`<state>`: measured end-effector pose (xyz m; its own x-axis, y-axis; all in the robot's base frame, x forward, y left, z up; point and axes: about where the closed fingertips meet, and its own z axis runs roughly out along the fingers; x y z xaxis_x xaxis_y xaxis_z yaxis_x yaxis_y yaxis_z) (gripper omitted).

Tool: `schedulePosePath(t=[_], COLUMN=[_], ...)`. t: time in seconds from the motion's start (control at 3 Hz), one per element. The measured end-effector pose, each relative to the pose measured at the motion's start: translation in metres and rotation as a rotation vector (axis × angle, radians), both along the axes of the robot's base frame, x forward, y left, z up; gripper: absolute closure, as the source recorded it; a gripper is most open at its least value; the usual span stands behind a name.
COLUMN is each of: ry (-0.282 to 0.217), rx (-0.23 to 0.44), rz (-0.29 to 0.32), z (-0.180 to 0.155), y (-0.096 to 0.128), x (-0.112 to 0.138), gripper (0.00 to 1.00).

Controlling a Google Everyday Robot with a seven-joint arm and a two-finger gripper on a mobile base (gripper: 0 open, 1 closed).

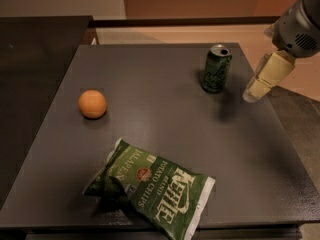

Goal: Move green can near orange

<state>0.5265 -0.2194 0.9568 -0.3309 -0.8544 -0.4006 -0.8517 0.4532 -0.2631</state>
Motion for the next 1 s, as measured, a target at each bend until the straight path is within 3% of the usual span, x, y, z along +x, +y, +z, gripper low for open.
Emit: schedulePosePath(t=[0.67, 1.0], ry=[-0.032, -0.015], rx=[0.166, 0.224], rz=[-0.060, -0.058], z=[-0.019, -0.035], y=[0.006, 0.018], x=[0.065, 0.086], gripper=[0.00, 0.00])
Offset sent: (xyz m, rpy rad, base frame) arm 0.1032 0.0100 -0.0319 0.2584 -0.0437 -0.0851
